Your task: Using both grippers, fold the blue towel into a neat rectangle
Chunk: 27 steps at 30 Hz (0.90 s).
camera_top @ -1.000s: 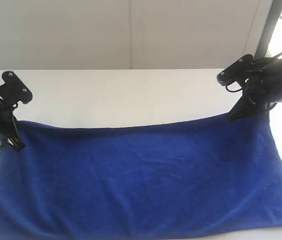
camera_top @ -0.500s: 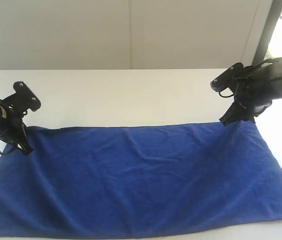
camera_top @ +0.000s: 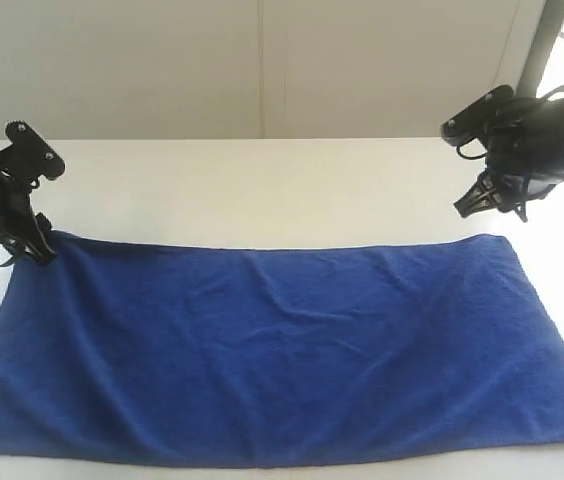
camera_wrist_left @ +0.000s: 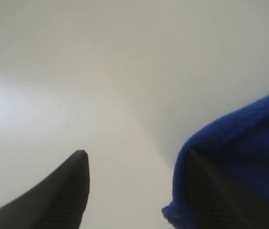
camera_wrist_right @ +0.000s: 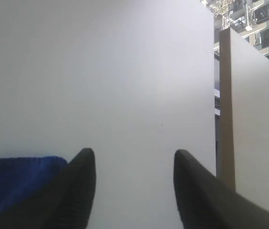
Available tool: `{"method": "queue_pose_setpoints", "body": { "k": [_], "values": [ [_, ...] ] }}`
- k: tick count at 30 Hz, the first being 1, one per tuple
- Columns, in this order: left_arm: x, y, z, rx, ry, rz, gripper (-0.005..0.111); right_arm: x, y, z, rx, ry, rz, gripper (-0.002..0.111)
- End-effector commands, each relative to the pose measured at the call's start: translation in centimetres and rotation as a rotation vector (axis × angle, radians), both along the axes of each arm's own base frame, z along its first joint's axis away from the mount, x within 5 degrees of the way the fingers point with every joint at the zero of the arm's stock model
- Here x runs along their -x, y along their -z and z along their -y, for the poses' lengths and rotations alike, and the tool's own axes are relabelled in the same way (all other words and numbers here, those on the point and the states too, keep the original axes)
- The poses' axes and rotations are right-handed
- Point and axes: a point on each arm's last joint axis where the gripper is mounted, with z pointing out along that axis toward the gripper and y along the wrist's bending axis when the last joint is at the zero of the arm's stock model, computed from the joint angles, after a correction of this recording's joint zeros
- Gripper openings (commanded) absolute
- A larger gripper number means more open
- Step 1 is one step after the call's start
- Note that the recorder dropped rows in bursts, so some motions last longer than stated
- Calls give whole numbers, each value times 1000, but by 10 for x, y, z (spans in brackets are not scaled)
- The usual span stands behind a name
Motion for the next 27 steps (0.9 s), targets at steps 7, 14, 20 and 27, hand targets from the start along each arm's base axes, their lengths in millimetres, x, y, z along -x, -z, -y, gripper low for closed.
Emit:
{"method": "queue_pose_setpoints", "body": {
  "k": [7, 14, 20, 27],
  "values": [
    [-4, -13, -4, -20, -23, -2, 69, 13, -40, -16, -195, -112, 3, 49],
    [7, -28, 0, 59, -132, -54, 39, 39, -21, -35, -408, -159, -355, 25],
    [26, -23, 17, 4, -97, -242, 0, 60, -16, -33, -420, -71, -557, 4],
    [16, 3, 38, 124, 82, -462, 0, 94, -4, -31, -420, -48, -648, 0]
  ]
}}
